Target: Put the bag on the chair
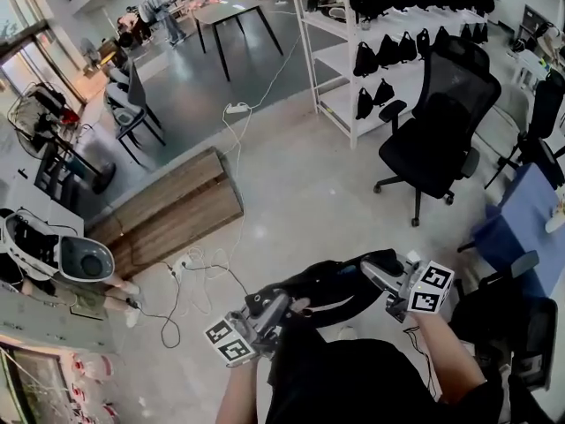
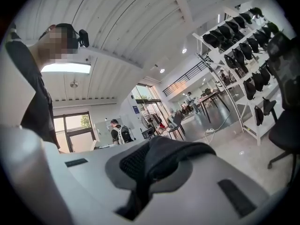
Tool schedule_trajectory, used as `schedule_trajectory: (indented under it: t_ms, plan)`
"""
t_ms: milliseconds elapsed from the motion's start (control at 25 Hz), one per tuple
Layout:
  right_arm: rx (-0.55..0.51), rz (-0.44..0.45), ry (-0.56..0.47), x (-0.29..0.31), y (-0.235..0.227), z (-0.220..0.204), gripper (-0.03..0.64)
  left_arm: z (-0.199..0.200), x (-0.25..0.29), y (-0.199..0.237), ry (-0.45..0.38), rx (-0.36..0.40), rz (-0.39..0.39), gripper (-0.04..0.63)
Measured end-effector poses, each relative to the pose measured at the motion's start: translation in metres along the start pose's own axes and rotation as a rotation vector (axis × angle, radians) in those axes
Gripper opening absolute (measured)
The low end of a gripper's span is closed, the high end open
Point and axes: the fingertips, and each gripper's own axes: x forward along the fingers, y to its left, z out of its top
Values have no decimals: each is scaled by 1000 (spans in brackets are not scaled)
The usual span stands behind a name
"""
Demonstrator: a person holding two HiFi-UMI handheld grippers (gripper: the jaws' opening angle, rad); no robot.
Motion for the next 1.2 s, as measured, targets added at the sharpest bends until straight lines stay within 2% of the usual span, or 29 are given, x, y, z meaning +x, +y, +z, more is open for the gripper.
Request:
schedule_trajectory:
  t_ms: [240, 440, 800, 1000, 1200]
  plan:
    - [-27, 27, 3, 13, -12, 7, 11, 14, 6, 15, -20, -27, 27, 20]
    - [17, -6, 14, 38, -42, 11, 11, 26, 17, 47, 0, -17, 22, 20]
    - [98, -88, 27, 106, -124, 29, 11, 62, 55, 148, 51, -42, 1, 20]
    - [135, -120, 36, 157, -170, 49, 9, 100, 78, 218, 69, -58, -5, 20]
    - [174, -179, -19, 211, -212, 85, 11, 153, 102, 277, 101, -39, -52, 20]
